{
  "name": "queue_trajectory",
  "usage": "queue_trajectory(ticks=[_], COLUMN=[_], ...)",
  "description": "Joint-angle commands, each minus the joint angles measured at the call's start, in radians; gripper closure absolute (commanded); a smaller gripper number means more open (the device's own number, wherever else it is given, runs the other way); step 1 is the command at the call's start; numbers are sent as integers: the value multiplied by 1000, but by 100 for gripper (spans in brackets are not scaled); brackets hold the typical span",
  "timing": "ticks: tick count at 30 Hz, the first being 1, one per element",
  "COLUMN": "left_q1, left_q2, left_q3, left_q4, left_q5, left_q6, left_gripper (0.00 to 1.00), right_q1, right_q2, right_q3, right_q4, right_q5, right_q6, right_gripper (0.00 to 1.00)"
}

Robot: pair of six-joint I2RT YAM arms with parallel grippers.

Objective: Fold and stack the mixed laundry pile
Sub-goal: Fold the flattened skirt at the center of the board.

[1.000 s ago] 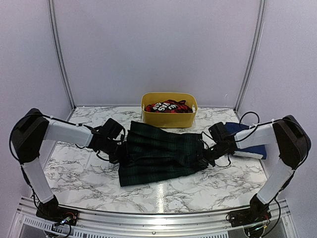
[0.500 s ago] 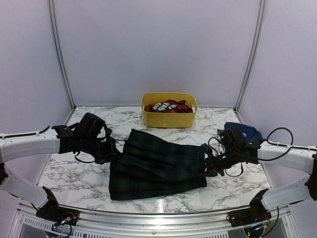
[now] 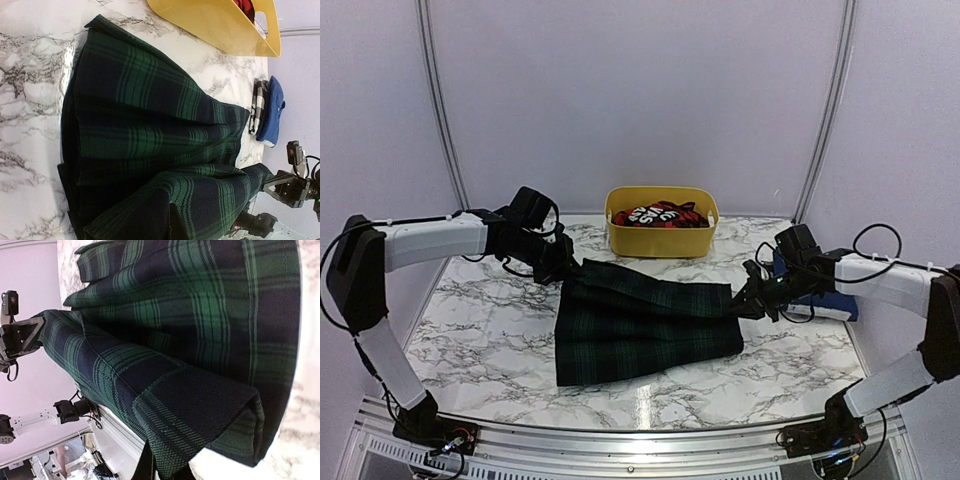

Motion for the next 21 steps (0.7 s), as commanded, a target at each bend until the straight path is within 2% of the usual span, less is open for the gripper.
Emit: queue_trajectory(ticks=[1,9,13,14,16,19,20,21], left_q1=[44,100,122,130,152,197,214,225], left_q2=[112,215,288,308,328,273,244,215], left_q3=[84,197,260,268,260,168,128,88], left_q4=[-33,-6,12,34,113,289,358,421], left_q5=[37,69,91,103,138,136,134,128], left_q6=[67,82,75,62,5,-85,-112,-127], left_gripper=[100,100,100,94,61,17,5,2], right_q1=[-41,-62,-81,-94,-120,-145,-146,-148], right_q2=[106,229,262,265,262,191,163,142], right_q3=[89,178,160,143,101,56,51,51], right_q4=[29,92,198,248,377,578,611,628], right_q5=[6,-7,-28,-37,-60,-20,10,31], right_q6=[-35,-8,63,103,188,284,296,296], right_gripper=[100,100,100,95,64,37,29,24])
